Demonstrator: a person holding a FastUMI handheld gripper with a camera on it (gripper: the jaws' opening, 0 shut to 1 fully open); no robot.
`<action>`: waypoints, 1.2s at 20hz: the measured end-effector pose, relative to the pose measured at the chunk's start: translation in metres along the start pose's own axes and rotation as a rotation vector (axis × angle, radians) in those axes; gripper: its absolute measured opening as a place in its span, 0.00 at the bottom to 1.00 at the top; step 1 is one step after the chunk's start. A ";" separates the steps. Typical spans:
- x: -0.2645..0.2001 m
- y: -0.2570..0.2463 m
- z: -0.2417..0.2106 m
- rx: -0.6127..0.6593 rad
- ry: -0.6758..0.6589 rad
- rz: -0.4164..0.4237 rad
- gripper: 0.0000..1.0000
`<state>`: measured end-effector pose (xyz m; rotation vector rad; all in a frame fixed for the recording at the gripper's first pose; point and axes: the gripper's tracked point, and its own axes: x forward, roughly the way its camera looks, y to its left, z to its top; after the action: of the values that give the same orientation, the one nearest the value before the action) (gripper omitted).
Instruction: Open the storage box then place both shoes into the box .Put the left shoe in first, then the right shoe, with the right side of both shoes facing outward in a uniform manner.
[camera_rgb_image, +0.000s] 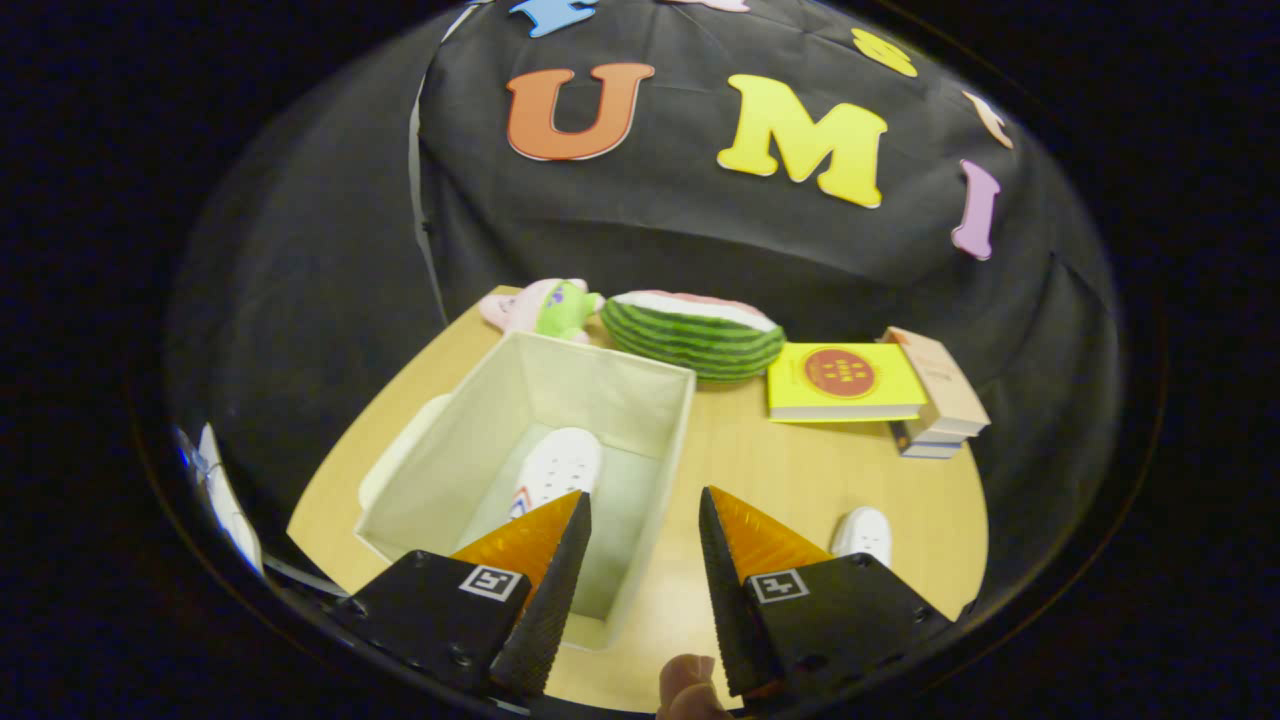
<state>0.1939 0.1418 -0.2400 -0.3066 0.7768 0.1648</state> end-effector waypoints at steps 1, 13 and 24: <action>-0.002 -0.018 0.003 0.003 -0.017 -0.037 0.69; 0.024 -0.203 -0.099 0.156 0.214 -0.207 1.00; 0.045 -0.267 -0.193 0.163 0.357 -0.232 1.00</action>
<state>0.1670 -0.1722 -0.3452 -0.2721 1.0936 -0.1770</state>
